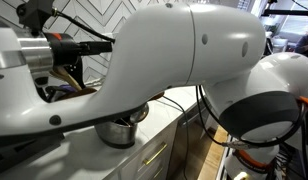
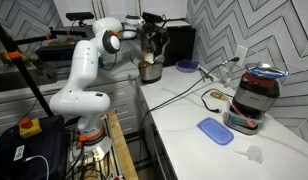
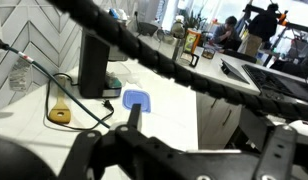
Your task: Pick up the silver spatula from the kitchen counter and put it in the utensil holder
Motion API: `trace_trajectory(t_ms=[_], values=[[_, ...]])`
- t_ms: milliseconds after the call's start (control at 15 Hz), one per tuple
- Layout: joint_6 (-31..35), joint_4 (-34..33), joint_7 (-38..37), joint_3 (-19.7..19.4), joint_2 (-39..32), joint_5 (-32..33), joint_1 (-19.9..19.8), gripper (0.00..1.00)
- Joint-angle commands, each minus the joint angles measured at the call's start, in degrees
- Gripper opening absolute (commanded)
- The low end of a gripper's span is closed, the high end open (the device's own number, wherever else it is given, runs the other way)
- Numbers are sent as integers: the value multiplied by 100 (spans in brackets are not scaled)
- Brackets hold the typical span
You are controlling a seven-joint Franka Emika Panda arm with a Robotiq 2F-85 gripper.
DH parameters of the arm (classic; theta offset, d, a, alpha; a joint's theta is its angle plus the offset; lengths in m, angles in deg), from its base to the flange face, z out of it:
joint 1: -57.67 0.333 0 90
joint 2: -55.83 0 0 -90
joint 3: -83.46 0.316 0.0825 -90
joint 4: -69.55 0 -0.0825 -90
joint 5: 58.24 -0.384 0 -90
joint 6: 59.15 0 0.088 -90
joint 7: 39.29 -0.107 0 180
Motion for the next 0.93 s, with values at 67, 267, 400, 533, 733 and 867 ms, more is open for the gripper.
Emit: trace_trajectory(t_ms=[67,267,400,533,733,867], values=[[-2,481,-610,-1262,949,-1253,547,100],[-5,557,-1184,-1602,1547,-1668,797,100],[-6,654,-1665,-1724,2002,-1783,1048,100],[-8,893,-2264,-1979,2492,-1880,1436,100],[-22,1263,-3346,-2392,3127,-2022,2068,100],[121,1259,-4056,-2364,3338,-2134,2156,100]])
